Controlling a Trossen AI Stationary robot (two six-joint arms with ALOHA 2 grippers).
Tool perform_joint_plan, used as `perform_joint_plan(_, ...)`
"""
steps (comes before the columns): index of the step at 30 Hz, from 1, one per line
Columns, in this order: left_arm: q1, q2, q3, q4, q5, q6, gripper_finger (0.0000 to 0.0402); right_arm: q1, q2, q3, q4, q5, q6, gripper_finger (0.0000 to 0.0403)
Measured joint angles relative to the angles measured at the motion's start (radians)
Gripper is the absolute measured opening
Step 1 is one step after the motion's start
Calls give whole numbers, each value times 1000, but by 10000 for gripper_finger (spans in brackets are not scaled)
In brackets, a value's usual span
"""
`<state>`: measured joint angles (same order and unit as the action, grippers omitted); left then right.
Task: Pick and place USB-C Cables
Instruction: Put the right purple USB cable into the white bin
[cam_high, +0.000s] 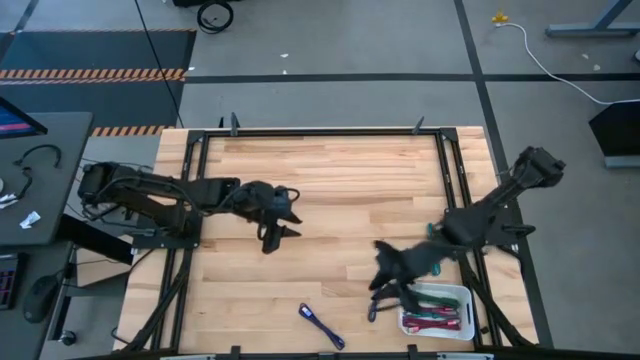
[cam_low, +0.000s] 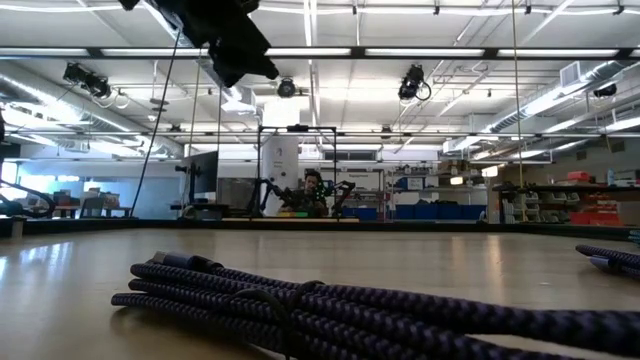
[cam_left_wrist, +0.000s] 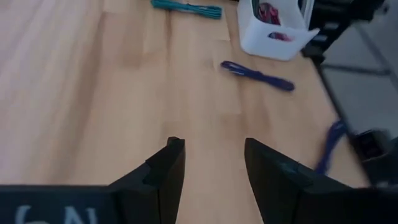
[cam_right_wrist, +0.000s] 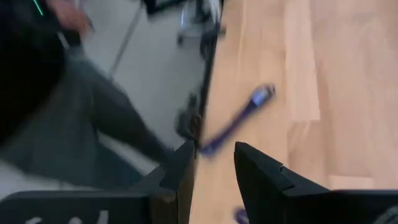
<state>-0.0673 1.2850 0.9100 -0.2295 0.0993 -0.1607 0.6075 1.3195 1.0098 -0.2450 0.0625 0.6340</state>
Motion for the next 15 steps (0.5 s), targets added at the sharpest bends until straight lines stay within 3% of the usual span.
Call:
perform_joint_plan(4, -39, 0, 0, -1, 0, -171, 172, -97, 119, 49, -49, -229, -216, 119)
perform_joint_plan(7, -66, 0, 0, -4, -1, -246, 172, -139, 211, 111, -117, -343, -393, 119)
perform_joint_plan(11, -96, 0, 0, -27, -2, -281, 172, -158, 329, 193, -292, -417, -580, 122)
perform_joint_plan(15, -123, 0, 0, -58, -10, -281, 172, -149, 411, 236, -392, -417, -685, 141)
